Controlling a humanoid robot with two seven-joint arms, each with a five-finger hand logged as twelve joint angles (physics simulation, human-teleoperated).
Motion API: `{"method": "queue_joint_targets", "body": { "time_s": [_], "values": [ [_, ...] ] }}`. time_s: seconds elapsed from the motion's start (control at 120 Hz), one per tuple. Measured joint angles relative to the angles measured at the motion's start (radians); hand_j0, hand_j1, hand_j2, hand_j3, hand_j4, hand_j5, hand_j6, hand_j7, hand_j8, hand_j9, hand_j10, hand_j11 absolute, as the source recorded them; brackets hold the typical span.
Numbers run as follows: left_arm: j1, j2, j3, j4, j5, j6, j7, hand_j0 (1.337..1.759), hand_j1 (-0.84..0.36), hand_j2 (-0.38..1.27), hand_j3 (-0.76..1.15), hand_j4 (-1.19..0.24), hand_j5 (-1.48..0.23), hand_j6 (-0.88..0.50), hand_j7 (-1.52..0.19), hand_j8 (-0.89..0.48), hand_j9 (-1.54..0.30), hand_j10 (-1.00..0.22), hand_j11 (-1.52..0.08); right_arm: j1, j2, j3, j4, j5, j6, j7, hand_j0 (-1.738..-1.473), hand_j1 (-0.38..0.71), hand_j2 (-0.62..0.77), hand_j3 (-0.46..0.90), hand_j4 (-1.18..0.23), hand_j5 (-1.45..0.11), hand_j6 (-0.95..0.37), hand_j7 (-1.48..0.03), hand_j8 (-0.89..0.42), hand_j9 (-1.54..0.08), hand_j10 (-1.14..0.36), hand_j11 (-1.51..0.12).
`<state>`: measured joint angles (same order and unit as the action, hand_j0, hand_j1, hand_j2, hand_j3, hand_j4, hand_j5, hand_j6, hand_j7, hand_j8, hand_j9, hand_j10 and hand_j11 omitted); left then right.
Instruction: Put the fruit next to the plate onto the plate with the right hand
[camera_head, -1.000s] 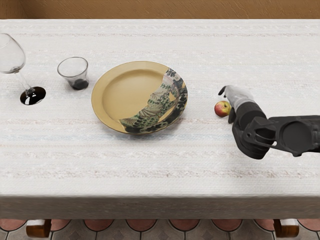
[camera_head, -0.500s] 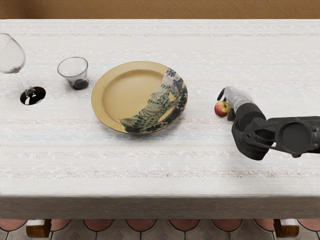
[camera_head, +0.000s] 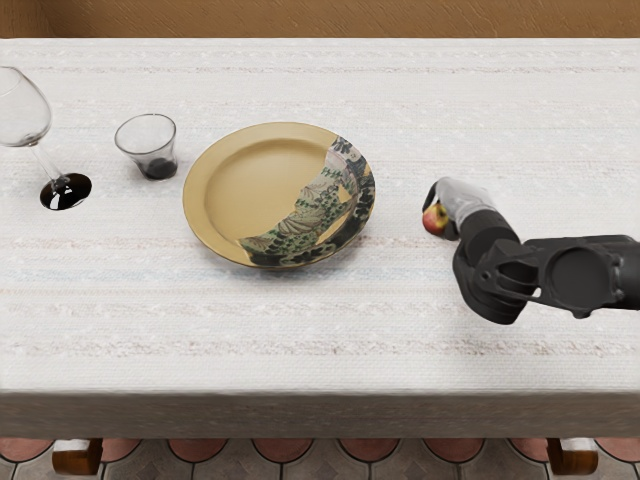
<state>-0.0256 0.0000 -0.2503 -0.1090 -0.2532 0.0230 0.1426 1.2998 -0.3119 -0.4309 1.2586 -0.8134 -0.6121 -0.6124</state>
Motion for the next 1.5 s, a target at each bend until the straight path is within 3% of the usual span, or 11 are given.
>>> {"method": "queue_joint_targets", "body": {
  "time_s": [0.05,0.083,0.092,0.108,0.15,0.167,0.658,0.958,1.125,1.325,1.5],
  "values": [
    [0.0,0.0,0.0,0.0,0.0,0.0,0.0,1.658,0.35,0.0,0.0,0.0,0.0,0.0,0.0,0.0,0.0,0.0,0.0,0.001,0.002,0.0,0.0,0.0,-0.001,-0.001,-1.668,0.33,0.07,-0.09,-0.49,-0.92,-0.35,-0.92,-0.39,-0.94,-0.71,-0.94],
    [0.0,0.0,0.0,0.0,0.0,0.0,0.0,1.658,0.35,0.0,0.0,0.0,0.0,0.0,0.0,0.0,0.0,0.0,0.0,0.003,0.003,0.0,0.001,0.0,0.0,-0.001,-1.674,0.33,0.11,-0.14,-0.49,-0.93,-0.35,-0.94,-0.39,-0.95,-0.71,-0.95],
    [0.0,0.0,0.0,0.0,0.0,0.0,0.0,1.658,0.35,0.0,0.0,0.0,0.0,0.0,0.0,0.0,0.0,0.0,0.0,0.003,0.003,0.001,0.001,0.0,0.0,-0.001,-1.67,0.34,0.16,-0.22,-0.5,-0.94,-0.35,-0.94,-0.4,-0.95,-0.72,-0.95],
    [0.0,0.0,0.0,0.0,0.0,0.0,0.0,1.658,0.35,0.0,0.0,0.0,0.0,0.0,0.0,0.0,0.0,0.0,0.0,0.004,0.003,0.001,0.001,0.0,0.0,-0.001,-1.652,0.34,0.13,-0.03,-0.5,-0.94,-0.36,-0.94,-0.41,-0.96,-0.72,-0.96],
    [0.0,0.0,0.0,0.0,0.0,0.0,0.0,1.658,0.35,0.0,0.0,0.0,0.0,0.0,0.0,0.0,0.0,0.0,0.0,0.008,0.003,0.002,0.003,0.0,0.0,0.0,-1.658,0.33,0.18,-0.06,-0.53,-0.95,-0.38,-0.95,-0.42,-0.97,-0.73,-0.97],
    [0.0,0.0,0.0,0.0,0.0,0.0,0.0,1.658,0.35,0.0,0.0,0.0,0.0,0.0,0.0,0.0,0.0,0.0,0.0,0.009,0.002,0.002,0.005,0.001,0.001,0.0,-1.657,0.33,0.19,0.0,-0.54,-0.96,-0.39,-0.96,-0.43,-0.97,-0.73,-0.97],
    [0.0,0.0,0.0,0.0,0.0,0.0,0.0,1.658,0.35,0.0,0.0,0.0,0.0,0.0,0.0,0.0,0.0,0.0,0.0,0.194,-0.046,0.007,0.158,0.067,0.004,0.001,-1.652,0.32,0.26,0.0,-0.55,-1.03,-0.39,-1.0,-0.43,-1.02,-0.76,-1.02],
    [0.0,0.0,0.0,0.0,0.0,0.0,0.0,1.658,0.35,0.0,0.0,0.0,0.0,0.0,0.0,0.0,0.0,0.0,0.0,0.284,0.03,0.01,0.169,0.145,0.005,0.0,-1.651,0.32,0.24,0.0,-0.53,-1.07,-0.37,-1.03,-0.42,-1.05,-0.78,-1.05],
    [0.0,0.0,0.0,0.0,0.0,0.0,0.0,1.658,0.35,0.0,0.0,0.0,0.0,0.0,0.0,0.0,0.0,0.0,0.0,0.314,0.123,0.023,0.118,0.177,0.004,0.001,-1.649,0.29,0.25,0.0,-0.54,-1.1,-0.37,-1.06,-0.44,-1.09,-0.8,-1.09],
    [0.0,0.0,0.0,0.0,0.0,0.0,0.0,1.658,0.35,0.0,0.0,0.0,0.0,0.0,0.0,0.0,0.0,0.0,0.0,0.316,0.262,0.053,-0.029,0.185,0.049,0.001,-1.649,0.25,0.25,0.0,-0.56,-1.13,-0.4,-1.09,-0.46,-1.13,-0.81,-1.14],
    [0.0,0.0,0.0,0.0,0.0,0.0,0.0,1.658,0.35,0.0,0.0,0.0,0.0,0.0,0.0,0.0,0.0,0.0,0.0,0.284,0.303,0.06,-0.16,0.183,0.084,0.0,-1.648,0.22,0.19,0.0,-0.59,-1.13,-0.41,-1.1,-0.47,-1.14,-0.83,-1.14]
  ]
}}
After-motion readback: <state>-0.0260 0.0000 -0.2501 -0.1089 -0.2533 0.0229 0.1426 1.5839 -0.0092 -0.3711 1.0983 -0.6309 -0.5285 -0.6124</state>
